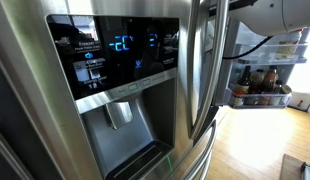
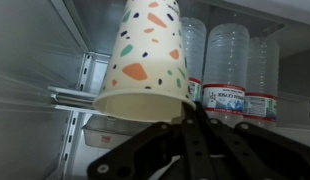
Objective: Put the cup inside the fridge
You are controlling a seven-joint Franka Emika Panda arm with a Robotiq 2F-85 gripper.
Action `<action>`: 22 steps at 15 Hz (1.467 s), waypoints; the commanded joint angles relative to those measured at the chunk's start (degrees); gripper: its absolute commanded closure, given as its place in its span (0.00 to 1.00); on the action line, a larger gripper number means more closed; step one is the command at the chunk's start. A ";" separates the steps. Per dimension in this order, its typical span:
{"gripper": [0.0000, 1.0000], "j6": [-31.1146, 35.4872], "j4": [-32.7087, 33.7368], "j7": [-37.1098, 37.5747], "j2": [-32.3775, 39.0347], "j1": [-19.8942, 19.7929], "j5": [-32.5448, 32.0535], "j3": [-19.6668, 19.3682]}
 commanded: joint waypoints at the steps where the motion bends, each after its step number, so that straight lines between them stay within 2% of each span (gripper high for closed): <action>1: 0.99 -2.08 3.88 -3.40 3.65 -3.04 5.61 1.41; 7: 0.99 -3.19 6.23 -5.36 6.54 -5.30 10.58 2.67; 8: 0.71 -3.31 6.36 -5.58 6.85 -5.46 10.64 2.72; 9: 0.70 -3.58 6.42 -5.34 7.09 -5.55 10.43 2.69; 10: 0.65 -4.05 6.35 -5.31 7.23 -5.64 10.15 2.66; 16: 0.19 -5.16 6.63 -6.62 7.78 -5.98 10.56 2.91; 19: 0.01 -4.63 7.49 -8.85 6.74 -5.98 11.65 3.62; 22: 0.00 -3.88 8.38 -10.26 5.84 -5.41 11.47 3.72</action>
